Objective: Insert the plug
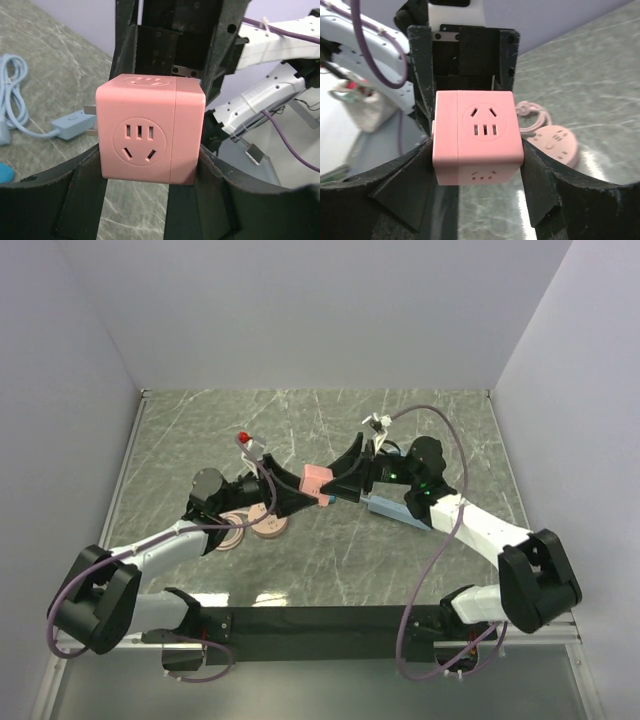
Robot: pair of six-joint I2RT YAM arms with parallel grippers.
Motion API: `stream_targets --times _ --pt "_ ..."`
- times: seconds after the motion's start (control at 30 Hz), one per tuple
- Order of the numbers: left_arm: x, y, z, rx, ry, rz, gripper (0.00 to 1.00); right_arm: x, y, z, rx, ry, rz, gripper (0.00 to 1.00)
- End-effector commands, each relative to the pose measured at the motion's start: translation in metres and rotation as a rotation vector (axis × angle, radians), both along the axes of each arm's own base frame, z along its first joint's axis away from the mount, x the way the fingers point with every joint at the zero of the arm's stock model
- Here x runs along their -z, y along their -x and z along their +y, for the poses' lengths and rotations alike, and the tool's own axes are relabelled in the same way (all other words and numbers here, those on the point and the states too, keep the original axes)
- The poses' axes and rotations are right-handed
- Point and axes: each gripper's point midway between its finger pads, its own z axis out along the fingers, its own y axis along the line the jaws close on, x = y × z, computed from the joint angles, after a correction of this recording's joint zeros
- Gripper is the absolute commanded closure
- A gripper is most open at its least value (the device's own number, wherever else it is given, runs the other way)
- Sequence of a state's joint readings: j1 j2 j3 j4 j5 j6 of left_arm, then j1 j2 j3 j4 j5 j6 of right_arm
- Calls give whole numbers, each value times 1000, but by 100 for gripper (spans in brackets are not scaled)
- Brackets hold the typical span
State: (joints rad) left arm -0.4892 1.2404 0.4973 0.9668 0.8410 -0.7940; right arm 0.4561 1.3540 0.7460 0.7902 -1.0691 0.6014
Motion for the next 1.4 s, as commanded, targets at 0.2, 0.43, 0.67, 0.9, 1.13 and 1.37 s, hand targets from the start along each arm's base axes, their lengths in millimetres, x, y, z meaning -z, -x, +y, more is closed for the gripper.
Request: stream_targets --times 0.2,0.43,0.67,0.9,1.13,1.37 --pt "-10 -4 -7 -80 -27 -317 99 -11 -16 -12 196 -24 -188 23" --pt "4 -12 -14 -109 -79 -425 99 -7 -21 -23 266 -8 -230 1" --pt "1 -11 -20 -164 -85 -526 99 -5 -23 -29 274 -16 -241 1" --pt "-4 -31 -7 -398 -128 -576 99 -4 -28 -38 375 -46 -212 1" --pt "-6 -45 1 -551 -131 -590 99 -5 -22 -40 509 -67 -264 1" --pt "-3 -53 -6 -596 -148 -570 99 -3 -23 -32 520 -92 -230 1"
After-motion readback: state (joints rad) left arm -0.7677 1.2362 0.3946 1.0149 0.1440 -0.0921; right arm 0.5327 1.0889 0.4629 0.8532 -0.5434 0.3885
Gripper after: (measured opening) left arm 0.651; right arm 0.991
